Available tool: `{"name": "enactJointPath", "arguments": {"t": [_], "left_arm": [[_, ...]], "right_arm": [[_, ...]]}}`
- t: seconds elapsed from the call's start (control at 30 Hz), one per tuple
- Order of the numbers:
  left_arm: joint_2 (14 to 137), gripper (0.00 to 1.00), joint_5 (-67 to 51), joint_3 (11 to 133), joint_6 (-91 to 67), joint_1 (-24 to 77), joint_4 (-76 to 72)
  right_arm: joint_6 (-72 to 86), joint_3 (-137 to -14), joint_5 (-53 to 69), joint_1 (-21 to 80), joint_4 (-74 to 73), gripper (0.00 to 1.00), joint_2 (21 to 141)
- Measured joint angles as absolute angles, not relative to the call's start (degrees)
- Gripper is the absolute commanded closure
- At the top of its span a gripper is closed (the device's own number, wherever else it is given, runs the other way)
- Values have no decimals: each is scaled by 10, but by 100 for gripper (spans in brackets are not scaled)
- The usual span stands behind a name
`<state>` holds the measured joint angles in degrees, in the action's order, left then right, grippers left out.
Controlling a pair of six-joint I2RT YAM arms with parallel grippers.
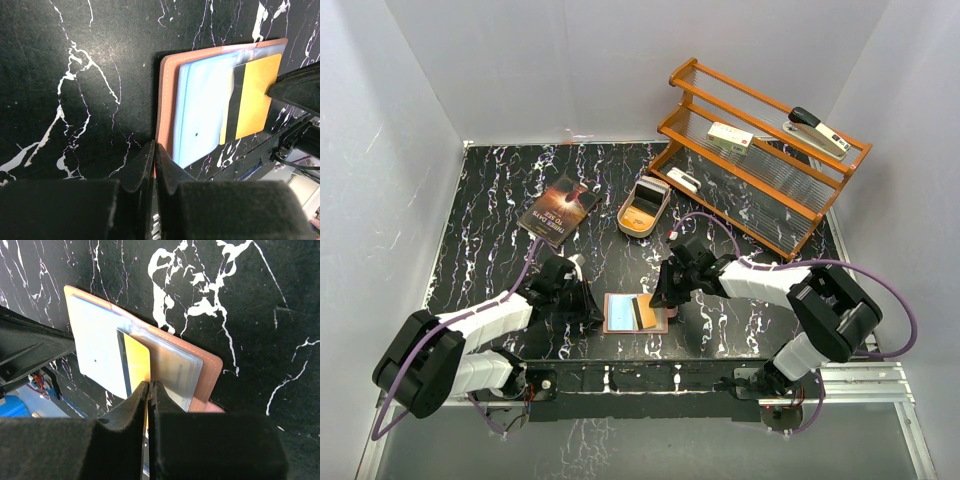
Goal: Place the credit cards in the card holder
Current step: Insert the credit card into the card holder.
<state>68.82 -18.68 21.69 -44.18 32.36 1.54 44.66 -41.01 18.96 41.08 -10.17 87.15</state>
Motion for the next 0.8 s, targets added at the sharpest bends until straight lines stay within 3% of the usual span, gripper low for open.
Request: {"name": "enactJointPath", "arguments": {"t": [0.8], "left_arm": [[690,97,-198,210,-452,324,-1]], "right_arm": [[517,-363,190,411,6,100,881]]}}
